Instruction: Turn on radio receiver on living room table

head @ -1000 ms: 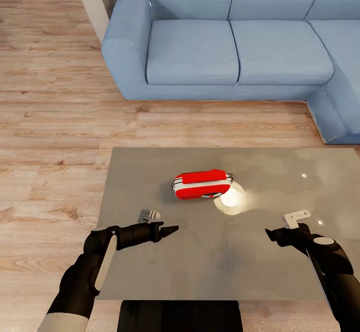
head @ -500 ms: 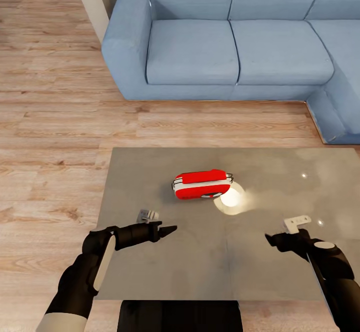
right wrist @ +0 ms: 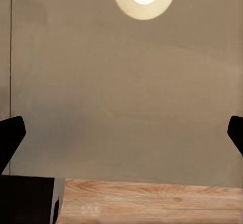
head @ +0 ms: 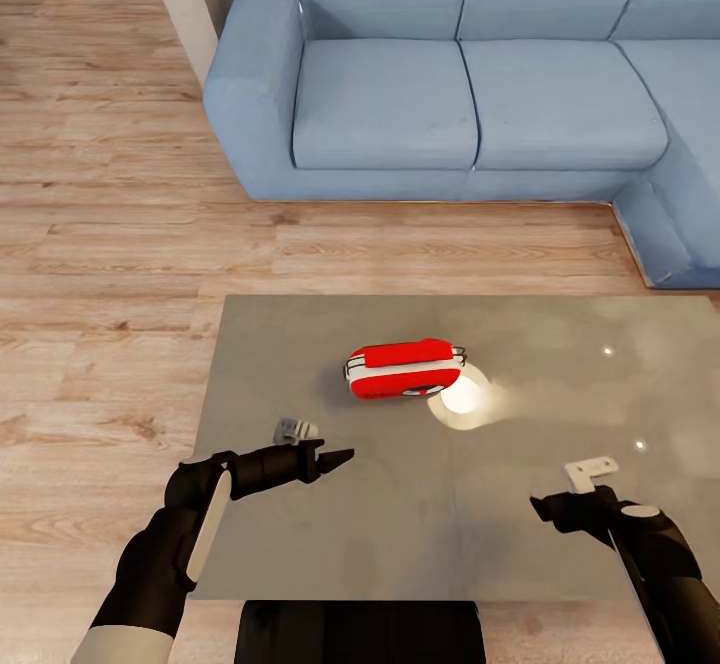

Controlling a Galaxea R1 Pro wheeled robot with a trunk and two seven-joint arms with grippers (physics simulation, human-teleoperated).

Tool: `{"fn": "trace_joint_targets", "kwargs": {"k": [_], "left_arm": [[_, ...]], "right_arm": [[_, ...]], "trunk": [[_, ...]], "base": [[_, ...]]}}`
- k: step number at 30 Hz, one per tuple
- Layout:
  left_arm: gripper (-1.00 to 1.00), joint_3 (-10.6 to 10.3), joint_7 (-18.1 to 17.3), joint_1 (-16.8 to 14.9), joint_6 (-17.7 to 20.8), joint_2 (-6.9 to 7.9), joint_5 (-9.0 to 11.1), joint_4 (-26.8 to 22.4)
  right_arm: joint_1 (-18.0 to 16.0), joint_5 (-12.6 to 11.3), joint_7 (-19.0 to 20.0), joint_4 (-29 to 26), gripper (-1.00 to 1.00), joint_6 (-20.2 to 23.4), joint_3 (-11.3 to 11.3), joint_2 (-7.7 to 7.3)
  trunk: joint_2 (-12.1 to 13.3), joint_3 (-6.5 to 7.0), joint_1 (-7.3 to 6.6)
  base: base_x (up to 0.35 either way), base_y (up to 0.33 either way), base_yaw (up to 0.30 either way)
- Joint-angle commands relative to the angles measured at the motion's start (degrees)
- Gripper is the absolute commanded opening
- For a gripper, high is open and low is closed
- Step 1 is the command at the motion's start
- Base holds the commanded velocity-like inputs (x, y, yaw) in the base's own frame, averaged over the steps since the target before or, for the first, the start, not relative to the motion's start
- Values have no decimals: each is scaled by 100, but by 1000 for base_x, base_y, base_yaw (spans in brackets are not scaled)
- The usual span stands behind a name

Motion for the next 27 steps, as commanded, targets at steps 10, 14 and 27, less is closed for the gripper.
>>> {"fn": "trace_joint_targets", "kwargs": {"k": [10,14,27], "left_arm": [[100,-4,-10,0,37,0,-12,0],[100,-4,-5,0,39,0,-12,0],[100,-2,2,0,29,0,-12,0]], "right_arm": [[0,1,0,-74,100,-9,-2,-1],[0,0,0,-141,100,3,-15,-3],[-207,1251,-428,-266,100,160,213,171]], "trunk": [[0,0,0],[0,0,0],[0,0,0]], "base": [[0,0,0],[0,0,0],[0,0,0]]}}
